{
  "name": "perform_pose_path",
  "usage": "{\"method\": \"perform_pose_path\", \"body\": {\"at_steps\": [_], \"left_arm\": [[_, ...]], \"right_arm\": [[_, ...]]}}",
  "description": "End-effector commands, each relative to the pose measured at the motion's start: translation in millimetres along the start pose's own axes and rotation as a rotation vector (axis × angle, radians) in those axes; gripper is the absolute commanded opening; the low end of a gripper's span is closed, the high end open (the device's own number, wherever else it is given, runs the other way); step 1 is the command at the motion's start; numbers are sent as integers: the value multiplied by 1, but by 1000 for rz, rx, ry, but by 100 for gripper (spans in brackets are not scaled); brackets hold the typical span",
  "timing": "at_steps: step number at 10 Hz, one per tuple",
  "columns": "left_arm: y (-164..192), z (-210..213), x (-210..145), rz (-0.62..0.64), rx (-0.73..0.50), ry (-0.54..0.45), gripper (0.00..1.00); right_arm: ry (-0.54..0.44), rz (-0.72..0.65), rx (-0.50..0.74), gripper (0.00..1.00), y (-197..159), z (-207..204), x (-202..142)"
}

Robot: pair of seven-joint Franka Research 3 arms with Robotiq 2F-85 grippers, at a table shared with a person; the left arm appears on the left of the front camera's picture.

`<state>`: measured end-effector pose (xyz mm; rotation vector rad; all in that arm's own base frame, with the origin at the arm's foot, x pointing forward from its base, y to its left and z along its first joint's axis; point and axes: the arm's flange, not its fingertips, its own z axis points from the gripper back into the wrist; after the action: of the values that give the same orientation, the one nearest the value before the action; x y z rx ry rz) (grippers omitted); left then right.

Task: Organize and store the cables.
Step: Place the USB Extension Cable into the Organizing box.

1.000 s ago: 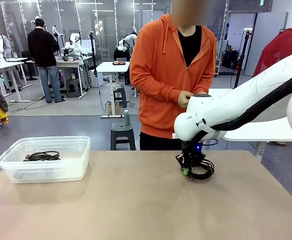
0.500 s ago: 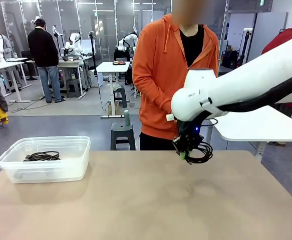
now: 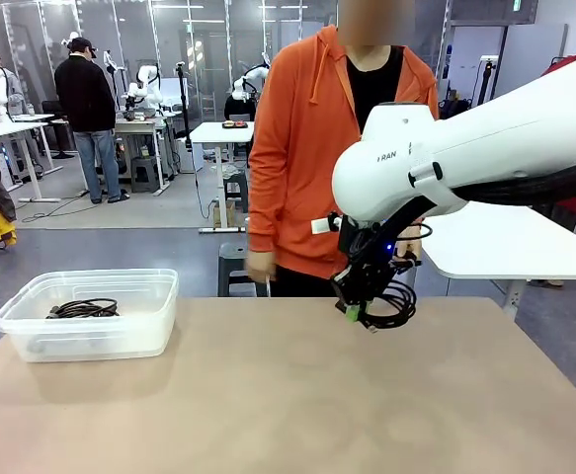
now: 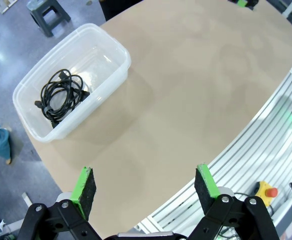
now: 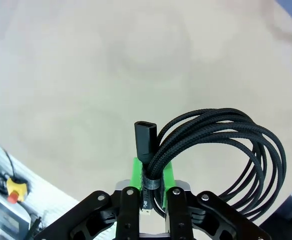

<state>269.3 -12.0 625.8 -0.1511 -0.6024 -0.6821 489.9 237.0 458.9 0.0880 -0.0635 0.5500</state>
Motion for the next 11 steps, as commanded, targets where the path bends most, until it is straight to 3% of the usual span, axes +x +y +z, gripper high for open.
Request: {"method": "perform_pose_path", "body": {"at_steps": [1,3,6,11], "left_arm": [[-3,0,0,-1,7,12,100],[-3,0,0,-1,7,12,100],[-3,0,0,-1,7,12,100],[-3,0,0,-1,7,12,100]], "right_arm": [[0,138,34,0,26,-3,-17],[18,201,13,0,70,-18,-10],[38,108,41,0,127,-59,15],[-9,-72,97,0,182,-117,35]]}}
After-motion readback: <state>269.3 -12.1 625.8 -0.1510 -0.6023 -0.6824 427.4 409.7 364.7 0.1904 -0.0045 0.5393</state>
